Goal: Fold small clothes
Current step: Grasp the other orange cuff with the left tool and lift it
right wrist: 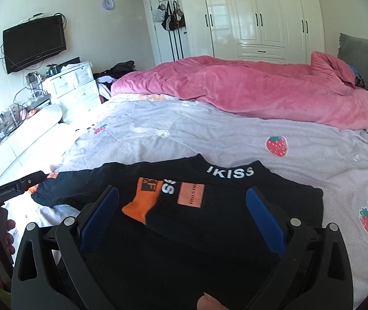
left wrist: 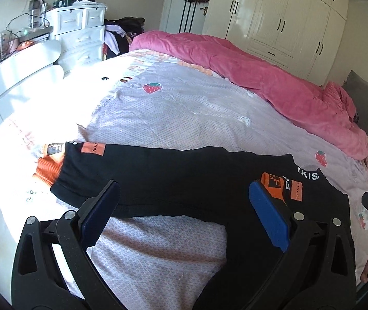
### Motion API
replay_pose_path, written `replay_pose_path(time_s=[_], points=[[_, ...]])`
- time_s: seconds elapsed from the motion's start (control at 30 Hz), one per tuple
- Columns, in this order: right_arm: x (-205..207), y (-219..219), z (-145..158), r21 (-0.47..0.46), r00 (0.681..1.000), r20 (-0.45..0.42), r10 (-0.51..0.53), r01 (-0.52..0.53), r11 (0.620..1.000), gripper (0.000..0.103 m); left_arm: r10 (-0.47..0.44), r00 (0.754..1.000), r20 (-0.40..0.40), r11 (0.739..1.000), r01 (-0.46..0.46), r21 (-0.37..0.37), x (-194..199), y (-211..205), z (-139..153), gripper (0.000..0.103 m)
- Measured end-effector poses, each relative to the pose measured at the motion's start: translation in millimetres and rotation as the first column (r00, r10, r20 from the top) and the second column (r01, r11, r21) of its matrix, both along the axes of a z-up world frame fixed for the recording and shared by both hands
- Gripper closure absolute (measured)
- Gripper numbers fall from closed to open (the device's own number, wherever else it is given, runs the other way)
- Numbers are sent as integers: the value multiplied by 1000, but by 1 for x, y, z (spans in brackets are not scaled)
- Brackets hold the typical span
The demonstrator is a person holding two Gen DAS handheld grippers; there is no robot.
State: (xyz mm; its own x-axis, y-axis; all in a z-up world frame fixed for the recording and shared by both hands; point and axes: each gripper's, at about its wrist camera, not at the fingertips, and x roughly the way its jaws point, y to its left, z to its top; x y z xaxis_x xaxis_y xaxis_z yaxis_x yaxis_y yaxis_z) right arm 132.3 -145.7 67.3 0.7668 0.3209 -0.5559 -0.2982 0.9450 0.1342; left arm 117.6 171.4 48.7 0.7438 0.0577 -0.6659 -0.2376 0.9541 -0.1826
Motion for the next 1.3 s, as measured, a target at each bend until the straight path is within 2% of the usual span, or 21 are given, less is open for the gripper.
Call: replay_pose_path(time_s=[0.33,0.6,1.07,1.3], points=[[10,46,0,-8,997,4,80,-80,997,5,67,998,-11,997,-67,-42,-6,36,-9,9],[14,77,-1,-12,993,7,122,-122,992,5,154,988,-29,988,-154,-27,-12,69,-18,9],[25,119,-6,-24,984,5,178,-177,984,5,273,959,-75,959,-278,-63,-21,122,-44,9],[28,142,-20,-34,975,-24,223,-224,974,5,341,934,-108,932,-351,-93,-28,151,-60,9]])
